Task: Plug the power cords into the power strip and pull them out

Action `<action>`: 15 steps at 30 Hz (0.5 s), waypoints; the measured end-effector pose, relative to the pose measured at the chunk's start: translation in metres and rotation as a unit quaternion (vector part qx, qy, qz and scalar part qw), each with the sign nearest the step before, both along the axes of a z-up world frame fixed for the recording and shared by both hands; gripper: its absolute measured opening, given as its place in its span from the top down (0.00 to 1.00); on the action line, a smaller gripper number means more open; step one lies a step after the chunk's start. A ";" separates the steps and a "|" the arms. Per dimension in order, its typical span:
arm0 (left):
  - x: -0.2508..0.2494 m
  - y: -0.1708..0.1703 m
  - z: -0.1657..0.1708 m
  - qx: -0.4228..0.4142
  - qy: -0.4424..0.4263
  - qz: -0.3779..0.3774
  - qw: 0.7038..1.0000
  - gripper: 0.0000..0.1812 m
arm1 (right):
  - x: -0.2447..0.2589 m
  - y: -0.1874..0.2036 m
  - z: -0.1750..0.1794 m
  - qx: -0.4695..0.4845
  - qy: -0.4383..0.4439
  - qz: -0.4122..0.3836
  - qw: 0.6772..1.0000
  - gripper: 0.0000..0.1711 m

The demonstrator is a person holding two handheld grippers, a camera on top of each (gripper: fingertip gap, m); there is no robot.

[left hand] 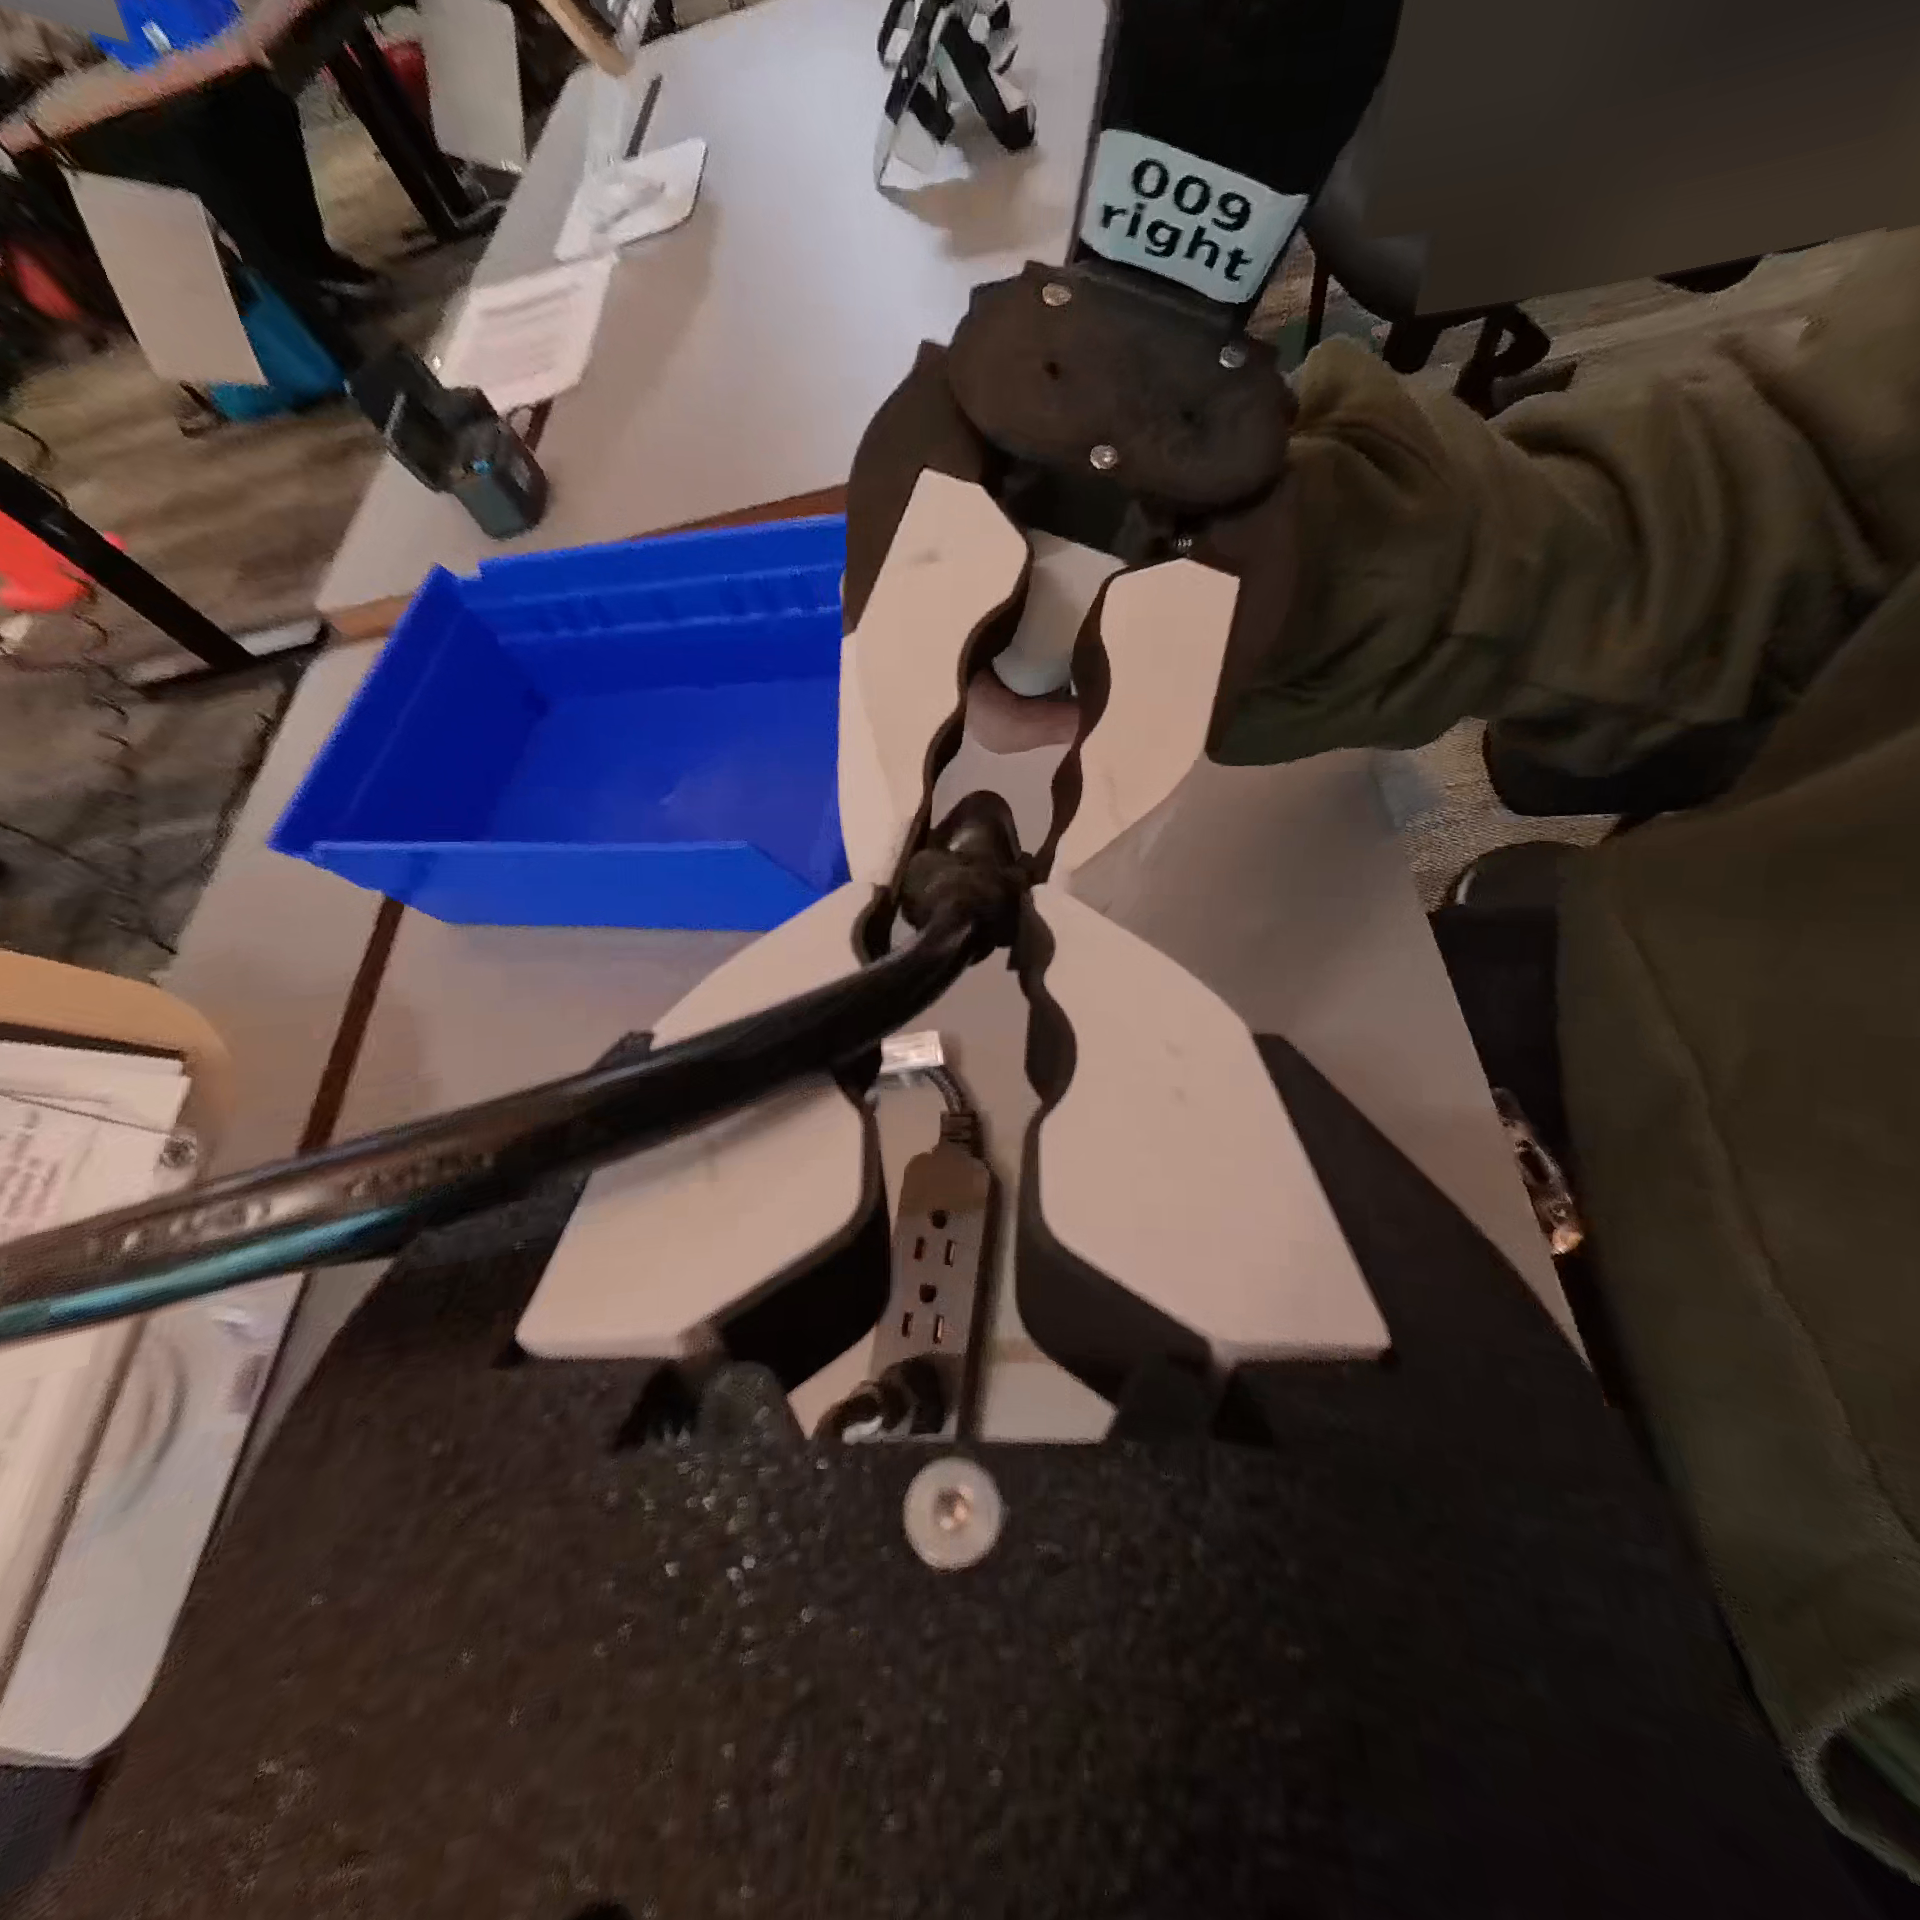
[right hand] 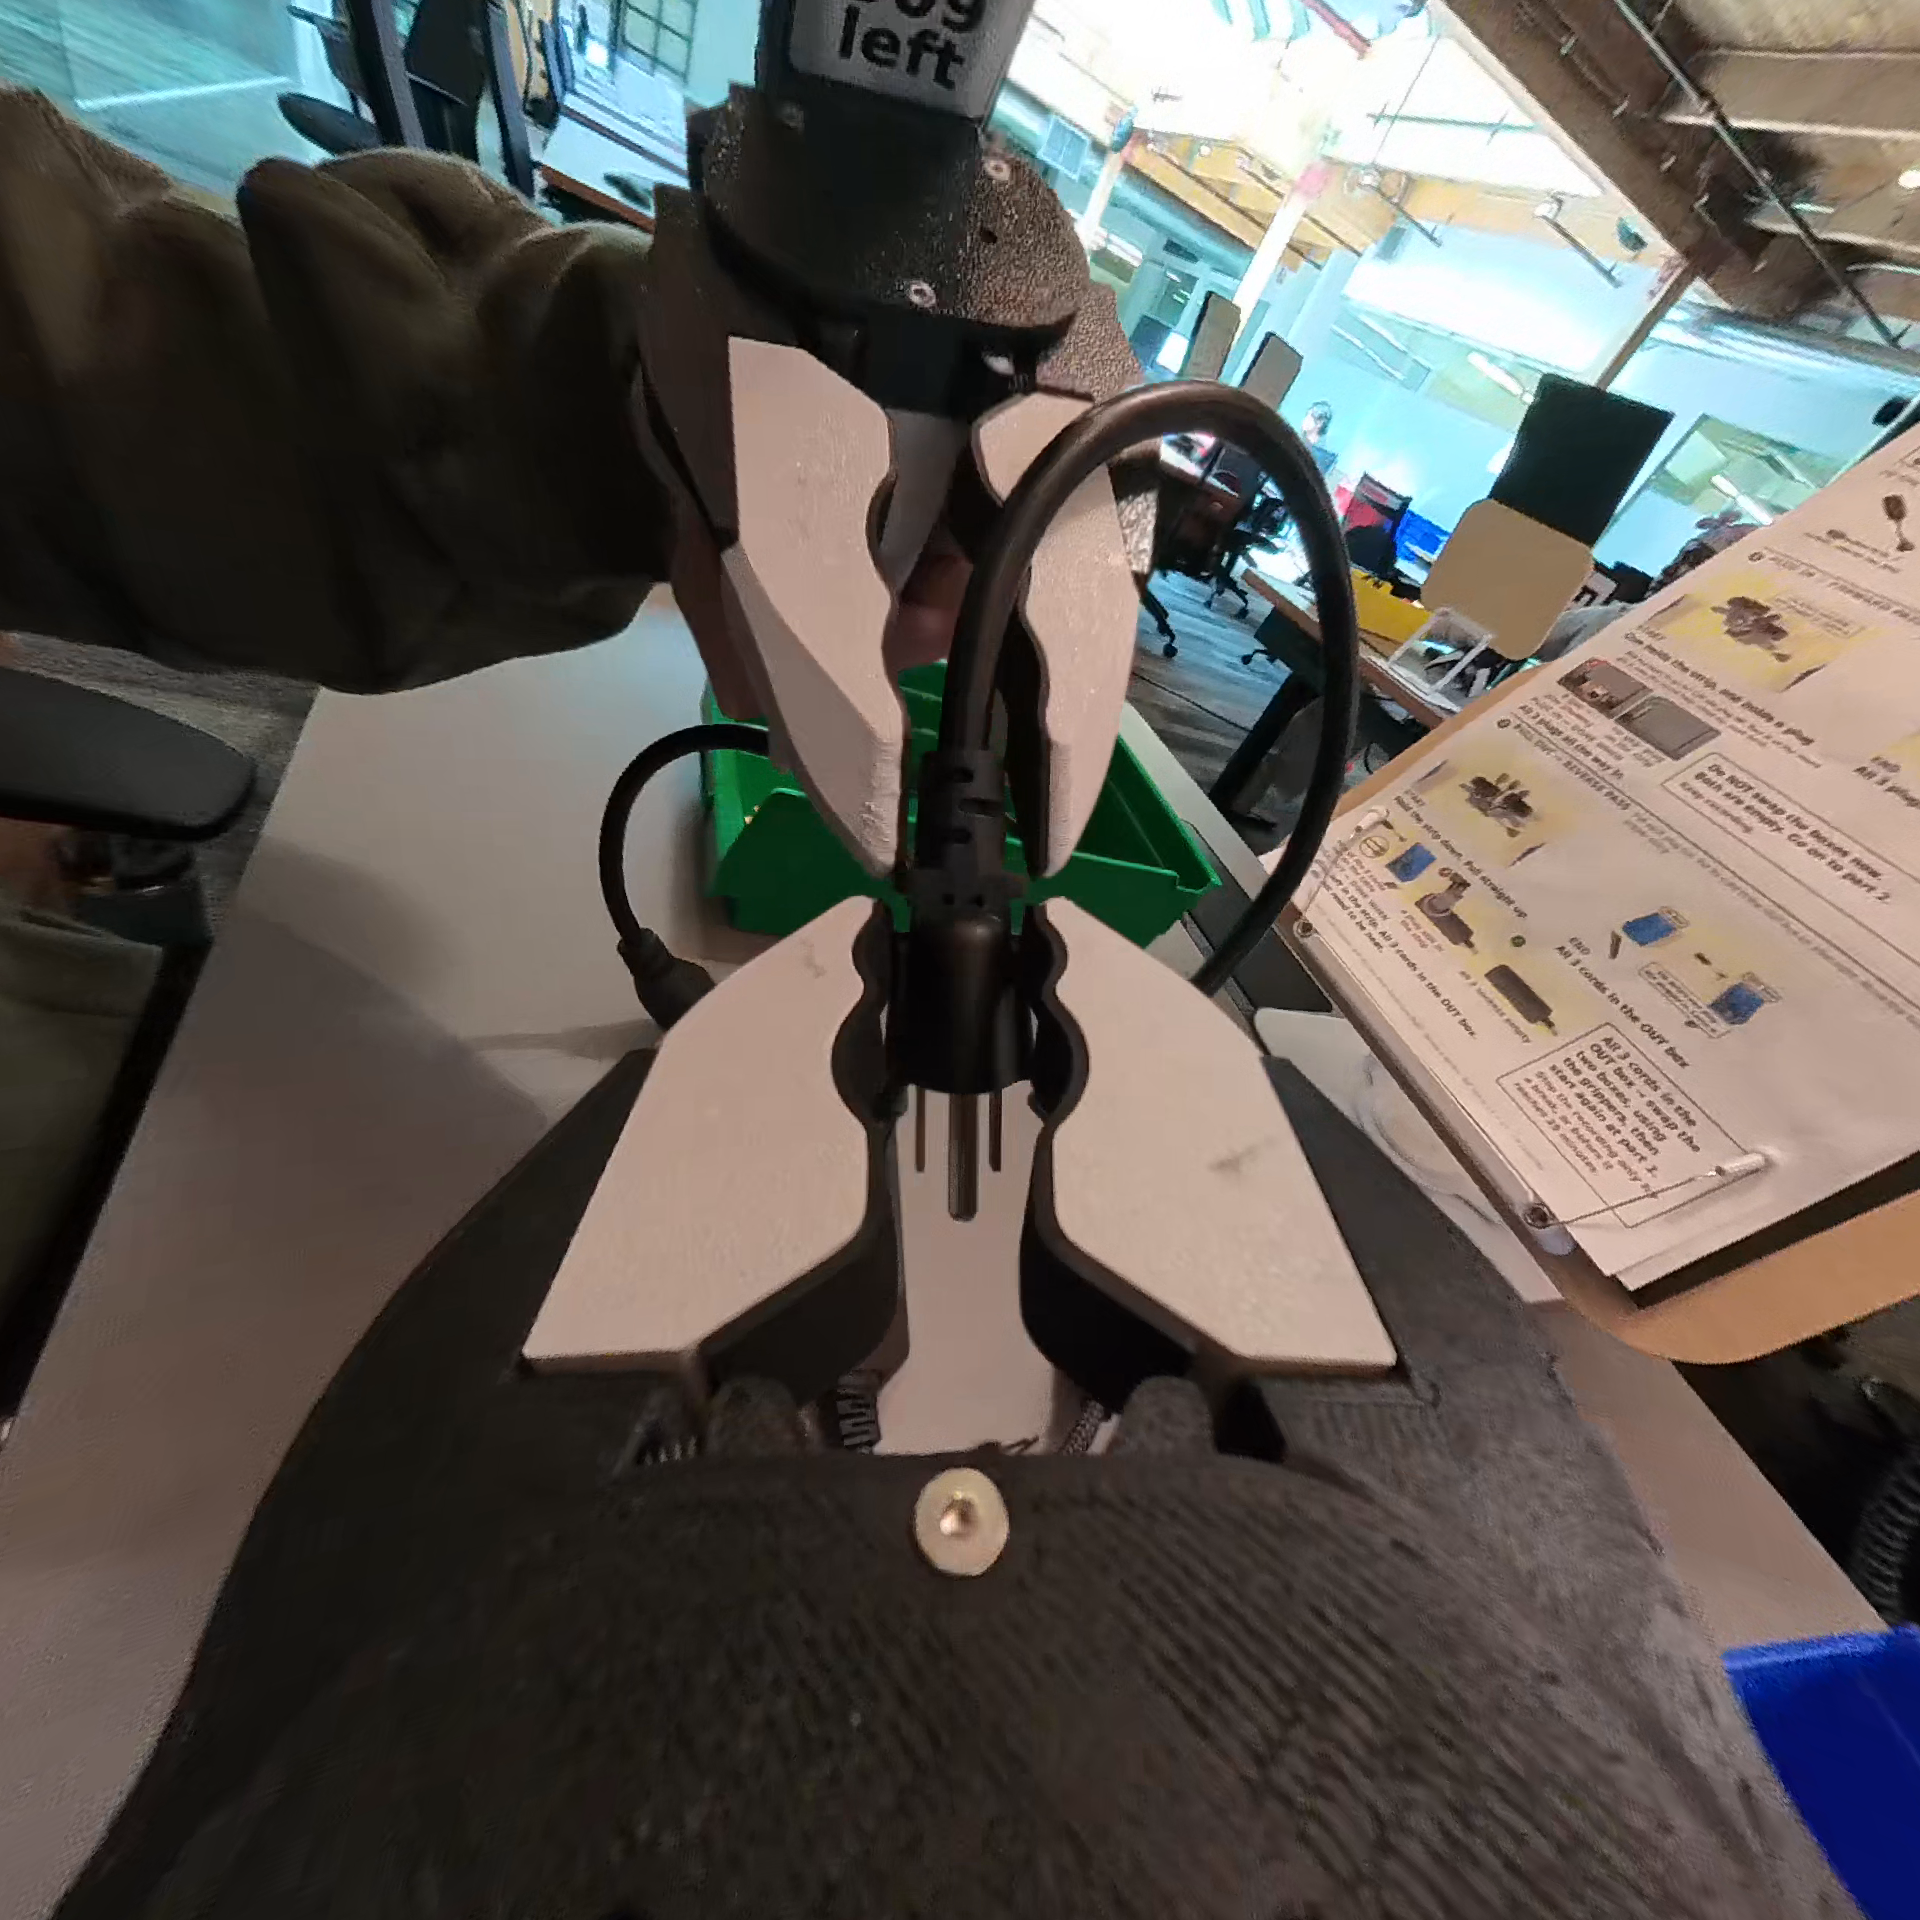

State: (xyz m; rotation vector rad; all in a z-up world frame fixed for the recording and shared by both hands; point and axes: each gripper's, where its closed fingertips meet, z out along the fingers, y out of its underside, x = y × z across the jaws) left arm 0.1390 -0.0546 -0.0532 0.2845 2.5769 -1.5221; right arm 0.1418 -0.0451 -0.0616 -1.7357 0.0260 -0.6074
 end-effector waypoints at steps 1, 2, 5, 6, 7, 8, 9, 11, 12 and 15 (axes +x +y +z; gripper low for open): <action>0.000 0.000 -0.003 0.005 0.008 -0.002 1.000 0.89 | 0.001 -0.001 -0.003 -0.003 0.004 0.000 1.000 0.86; 0.000 0.001 -0.006 0.006 0.016 -0.004 1.000 0.91 | 0.000 -0.002 -0.005 -0.001 0.008 -0.001 1.000 0.86; 0.002 0.001 -0.016 0.026 0.026 -0.001 0.999 0.92 | 0.000 -0.001 -0.015 -0.023 0.010 -0.005 1.000 0.86; 0.002 0.002 -0.020 0.040 0.016 -0.006 0.999 0.92 | 0.000 0.000 -0.020 -0.034 0.018 -0.006 0.999 0.86; 0.003 0.003 -0.024 0.054 0.002 -0.007 0.999 0.92 | 0.001 0.001 -0.024 -0.038 0.026 -0.007 0.999 0.86; 0.004 0.004 -0.028 0.069 -0.008 -0.009 0.998 0.92 | 0.002 0.002 -0.029 -0.038 0.041 -0.001 0.998 0.86; 0.004 0.004 -0.031 0.080 -0.016 -0.013 0.997 0.92 | 0.001 0.003 -0.032 -0.038 0.055 0.008 0.998 0.86; 0.006 0.003 -0.034 0.083 -0.044 -0.016 0.995 0.91 | 0.004 0.004 -0.036 -0.031 0.068 0.015 0.997 0.86; 0.005 0.004 -0.037 0.091 -0.043 -0.016 0.995 0.91 | 0.003 0.005 -0.040 -0.033 0.077 0.028 0.996 0.86; 0.006 0.010 -0.046 0.133 -0.024 -0.010 0.991 0.92 | 0.004 0.012 -0.049 -0.047 0.076 0.034 0.995 0.86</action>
